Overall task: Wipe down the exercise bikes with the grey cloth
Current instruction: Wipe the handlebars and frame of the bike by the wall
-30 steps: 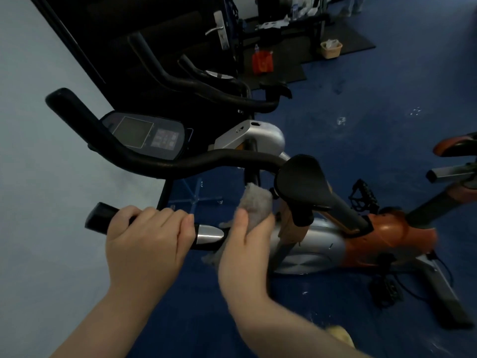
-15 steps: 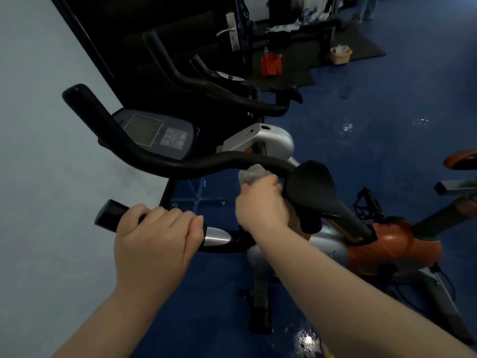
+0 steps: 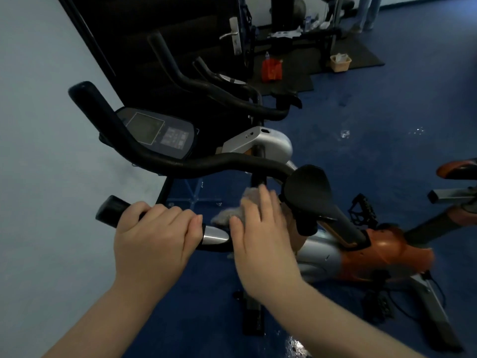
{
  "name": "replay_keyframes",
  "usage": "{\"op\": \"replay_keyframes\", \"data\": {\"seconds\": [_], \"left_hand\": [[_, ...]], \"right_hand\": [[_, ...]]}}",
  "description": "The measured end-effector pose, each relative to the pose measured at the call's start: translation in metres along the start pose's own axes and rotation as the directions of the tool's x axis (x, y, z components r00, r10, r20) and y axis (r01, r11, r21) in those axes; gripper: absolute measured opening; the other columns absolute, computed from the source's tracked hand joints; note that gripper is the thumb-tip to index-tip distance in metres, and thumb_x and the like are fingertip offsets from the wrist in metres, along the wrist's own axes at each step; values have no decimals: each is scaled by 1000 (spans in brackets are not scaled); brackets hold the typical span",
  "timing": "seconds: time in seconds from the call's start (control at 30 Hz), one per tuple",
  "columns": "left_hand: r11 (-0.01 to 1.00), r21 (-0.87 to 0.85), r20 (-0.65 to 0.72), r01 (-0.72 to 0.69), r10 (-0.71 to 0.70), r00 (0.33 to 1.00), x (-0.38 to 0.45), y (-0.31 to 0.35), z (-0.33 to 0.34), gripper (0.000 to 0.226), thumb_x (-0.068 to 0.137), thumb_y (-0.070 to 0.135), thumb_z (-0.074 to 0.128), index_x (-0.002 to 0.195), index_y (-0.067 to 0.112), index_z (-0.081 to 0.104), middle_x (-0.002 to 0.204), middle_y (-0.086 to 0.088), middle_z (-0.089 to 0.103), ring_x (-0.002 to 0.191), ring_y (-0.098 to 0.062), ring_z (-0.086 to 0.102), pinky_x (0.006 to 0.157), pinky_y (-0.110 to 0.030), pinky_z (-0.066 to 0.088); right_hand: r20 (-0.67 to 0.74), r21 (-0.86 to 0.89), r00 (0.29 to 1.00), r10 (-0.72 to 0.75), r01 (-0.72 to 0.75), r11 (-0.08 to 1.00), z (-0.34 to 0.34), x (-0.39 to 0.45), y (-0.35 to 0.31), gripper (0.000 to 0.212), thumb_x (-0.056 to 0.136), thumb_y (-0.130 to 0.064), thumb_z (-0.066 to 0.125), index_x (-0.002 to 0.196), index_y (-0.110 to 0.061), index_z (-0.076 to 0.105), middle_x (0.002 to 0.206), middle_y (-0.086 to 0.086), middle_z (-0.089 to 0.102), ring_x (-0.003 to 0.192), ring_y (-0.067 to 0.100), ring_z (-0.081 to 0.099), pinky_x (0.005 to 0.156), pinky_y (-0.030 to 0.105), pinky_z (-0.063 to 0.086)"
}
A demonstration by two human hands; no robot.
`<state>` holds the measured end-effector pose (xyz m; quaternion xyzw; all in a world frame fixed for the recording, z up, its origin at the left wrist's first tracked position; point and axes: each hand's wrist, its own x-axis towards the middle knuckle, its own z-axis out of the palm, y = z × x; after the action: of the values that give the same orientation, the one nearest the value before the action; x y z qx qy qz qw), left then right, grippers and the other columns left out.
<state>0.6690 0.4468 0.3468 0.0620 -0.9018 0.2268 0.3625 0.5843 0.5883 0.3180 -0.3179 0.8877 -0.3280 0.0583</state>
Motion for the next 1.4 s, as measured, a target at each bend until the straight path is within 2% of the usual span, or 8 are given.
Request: {"op": "replay_keyframes", "data": {"seconds": [0.17, 0.33, 0.5, 0.67, 0.97, 1.13, 1.27, 1.4], "left_hand": [[1000, 6, 10, -24, 24, 1000, -1, -3, -1, 42, 97, 22, 40, 61, 15, 59, 51, 2, 54, 49, -21, 52, 66, -35, 36], [997, -31, 37, -71, 72, 997, -1, -8, -4, 39, 98, 22, 42, 68, 15, 66, 60, 2, 62, 58, -21, 59, 74, -35, 41], [996, 69, 33, 58, -60, 998, 1, -38, -20, 26, 95, 22, 51, 78, 13, 68, 89, -3, 70, 89, -25, 66, 102, -40, 34], [935, -220, 140, 278, -252, 958, 2, -51, -28, 31, 98, 23, 42, 94, 8, 69, 89, -3, 67, 80, -22, 62, 75, -33, 46], [348, -707, 299, 616, -643, 705, -6, -25, -38, 33, 102, 26, 31, 123, 35, 56, 131, 18, 58, 127, 4, 47, 102, -7, 34], [227, -762, 349, 606, -645, 680, -16, -19, -44, 41, 101, 35, 30, 135, 26, 50, 139, 18, 52, 132, 2, 43, 102, -6, 33], [217, -796, 345, 565, -603, 719, -20, -19, -51, 46, 101, 38, 27, 143, 25, 41, 149, 17, 43, 139, -1, 35, 107, -9, 28], [307, -809, 292, 502, -531, 796, -39, -14, -62, 44, 104, 29, 26, 146, 22, 36, 154, 12, 35, 144, -10, 29, 113, -17, 26]], "right_hand": [[27, -93, 980, -199, 201, 975, -11, 27, 3, 50, 101, -37, 27, 98, -19, 74, 115, -3, 66, 136, 12, 31, 119, 32, -5], [-115, -73, 959, -260, 253, 965, -3, 13, 1, 55, 99, -34, 19, 77, -21, 67, 67, -5, 60, 81, 13, 55, 115, 31, 20], [-158, -42, 980, -125, 119, 992, 8, -4, -38, 54, 98, -39, 9, 105, -33, 62, 82, -13, 64, 84, 8, 57, 108, 29, 26], [-29, 67, 963, -268, 270, 961, -1, 2, -60, 46, 100, -41, 22, 133, -25, 50, 107, -3, 68, 91, 23, 65, 82, 40, 50], [-89, -128, 955, -284, 272, 954, 12, 12, -80, 46, 95, -43, 5, 86, -27, 47, 66, -7, 58, 49, 12, 40, 43, 29, 19], [-201, -85, 928, -314, 302, 949, 19, 25, -113, 21, 98, -32, 39, 89, -20, 54, 57, -7, 51, 40, 13, 38, 37, 24, 11], [-213, 83, 923, -321, 344, 935, 29, 17, -124, 55, 96, -47, 8, 114, -24, 55, 75, -3, 68, 59, 16, 63, 48, 29, 42], [-448, -9, 740, -502, 558, 830, 24, 4, -97, 42, 95, -35, 45, 127, -12, 62, 97, 0, 75, 78, 11, 70, 65, 25, 54]]}}
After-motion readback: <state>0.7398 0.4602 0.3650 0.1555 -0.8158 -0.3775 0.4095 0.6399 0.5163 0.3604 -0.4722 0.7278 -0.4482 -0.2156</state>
